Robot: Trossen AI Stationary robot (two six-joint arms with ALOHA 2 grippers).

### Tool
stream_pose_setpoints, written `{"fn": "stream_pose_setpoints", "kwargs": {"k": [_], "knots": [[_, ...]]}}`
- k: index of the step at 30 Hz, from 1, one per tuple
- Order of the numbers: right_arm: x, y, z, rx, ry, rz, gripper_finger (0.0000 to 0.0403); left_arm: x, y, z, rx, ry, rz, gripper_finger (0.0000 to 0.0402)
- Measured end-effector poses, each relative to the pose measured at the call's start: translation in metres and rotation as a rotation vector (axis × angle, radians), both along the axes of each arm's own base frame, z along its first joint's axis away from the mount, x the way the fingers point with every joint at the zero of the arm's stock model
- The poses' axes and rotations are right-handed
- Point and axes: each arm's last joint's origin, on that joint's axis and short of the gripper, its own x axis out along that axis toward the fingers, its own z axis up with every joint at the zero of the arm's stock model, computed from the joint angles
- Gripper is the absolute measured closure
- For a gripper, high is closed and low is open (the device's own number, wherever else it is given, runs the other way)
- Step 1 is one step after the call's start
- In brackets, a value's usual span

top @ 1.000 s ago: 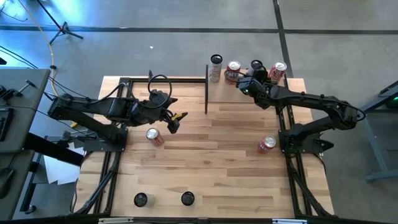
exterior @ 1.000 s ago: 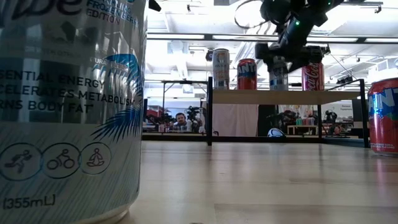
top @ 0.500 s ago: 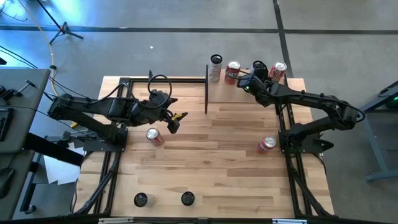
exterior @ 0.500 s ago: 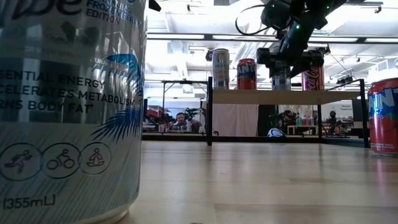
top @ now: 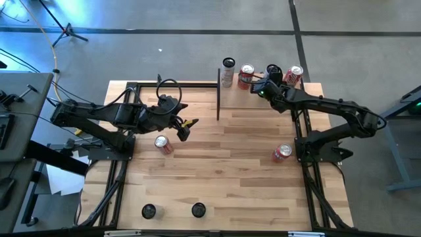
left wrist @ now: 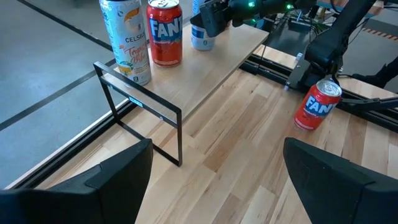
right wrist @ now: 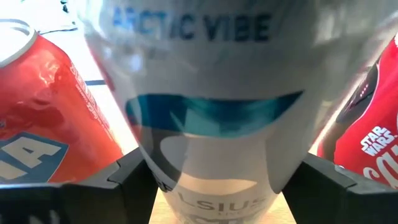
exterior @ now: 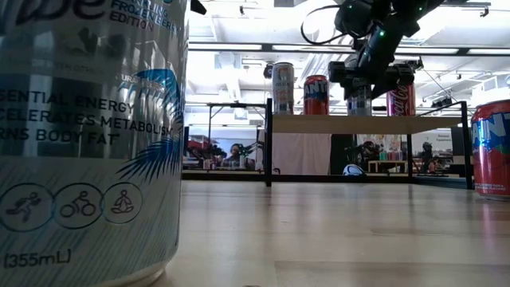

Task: Place canned beverage on shelf
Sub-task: Put the right the white blue soda can on the shelf

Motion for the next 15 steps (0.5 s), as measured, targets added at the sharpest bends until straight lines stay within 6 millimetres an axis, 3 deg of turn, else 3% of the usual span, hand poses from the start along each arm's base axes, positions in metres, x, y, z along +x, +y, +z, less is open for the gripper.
{"fn": "stream_pose_setpoints", "kwargs": {"k": [15], "knots": [[-0.008,0.012,0.003,0.040,-0.048,-0.027,0.0130,0.000,0.000,0.000,0.000,0.000,0.000,0.0064]]}}
